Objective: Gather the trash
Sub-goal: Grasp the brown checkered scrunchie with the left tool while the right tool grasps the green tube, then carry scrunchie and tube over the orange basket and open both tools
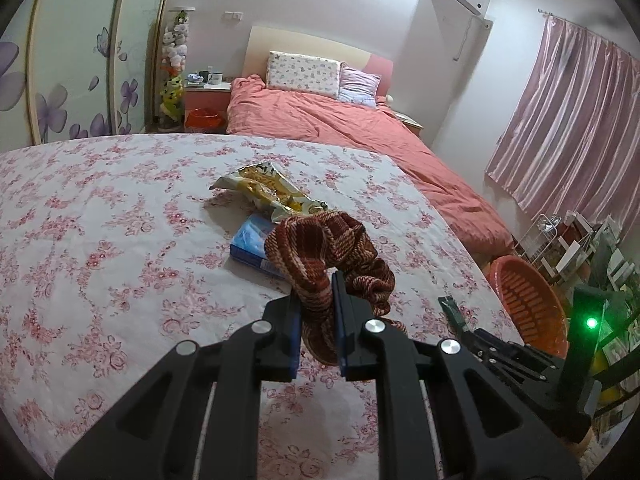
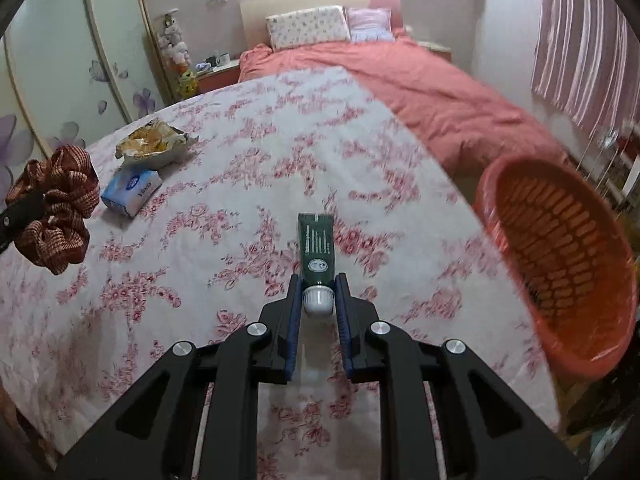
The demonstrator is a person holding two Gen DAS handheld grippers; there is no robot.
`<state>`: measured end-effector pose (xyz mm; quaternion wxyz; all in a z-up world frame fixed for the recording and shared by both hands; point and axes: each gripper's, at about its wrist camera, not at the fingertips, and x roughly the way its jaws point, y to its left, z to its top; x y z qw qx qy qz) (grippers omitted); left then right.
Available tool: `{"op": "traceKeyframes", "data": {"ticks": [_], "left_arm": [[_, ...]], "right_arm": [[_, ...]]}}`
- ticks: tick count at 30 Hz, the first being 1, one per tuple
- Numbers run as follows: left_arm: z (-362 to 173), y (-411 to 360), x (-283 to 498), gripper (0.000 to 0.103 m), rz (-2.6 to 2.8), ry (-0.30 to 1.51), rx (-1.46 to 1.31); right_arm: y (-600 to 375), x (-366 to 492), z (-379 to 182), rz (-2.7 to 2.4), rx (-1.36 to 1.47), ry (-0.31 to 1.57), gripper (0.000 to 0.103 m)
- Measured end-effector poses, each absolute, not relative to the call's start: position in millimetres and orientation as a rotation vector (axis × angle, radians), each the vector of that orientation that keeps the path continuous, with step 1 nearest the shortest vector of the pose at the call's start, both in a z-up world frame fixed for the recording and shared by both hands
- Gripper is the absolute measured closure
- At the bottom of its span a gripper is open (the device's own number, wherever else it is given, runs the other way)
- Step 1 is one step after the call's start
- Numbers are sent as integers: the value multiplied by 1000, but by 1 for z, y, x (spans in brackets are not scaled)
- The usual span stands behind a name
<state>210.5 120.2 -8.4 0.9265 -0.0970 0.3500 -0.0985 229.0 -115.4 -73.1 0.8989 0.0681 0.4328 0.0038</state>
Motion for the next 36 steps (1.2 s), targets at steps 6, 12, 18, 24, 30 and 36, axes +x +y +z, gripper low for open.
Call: {"op": "traceKeyframes", "data": {"ticks": [6,12,18,24,30,36], "left_arm": [[-8,120,210,89,-202,719,-197],[-11,118,210,89,-204,730,-195],[-9,112,209,89,-222,727,-191],[-2,99,206,89,-261,720,-195],[7,74,201,89,-326,705,-188],[22,31,198,89,-415,689,-178]], "right_arm": [[-114,238,-77,-6,155,912,76],[-102,239,-81,-15,75,904,84],[-112,227,-68,8,121,836,84],[-134,202,-25,1,203,683,84],[-157,171,8,-52,232,528,84],[-190,148,27,-152,251,410,84]]}}
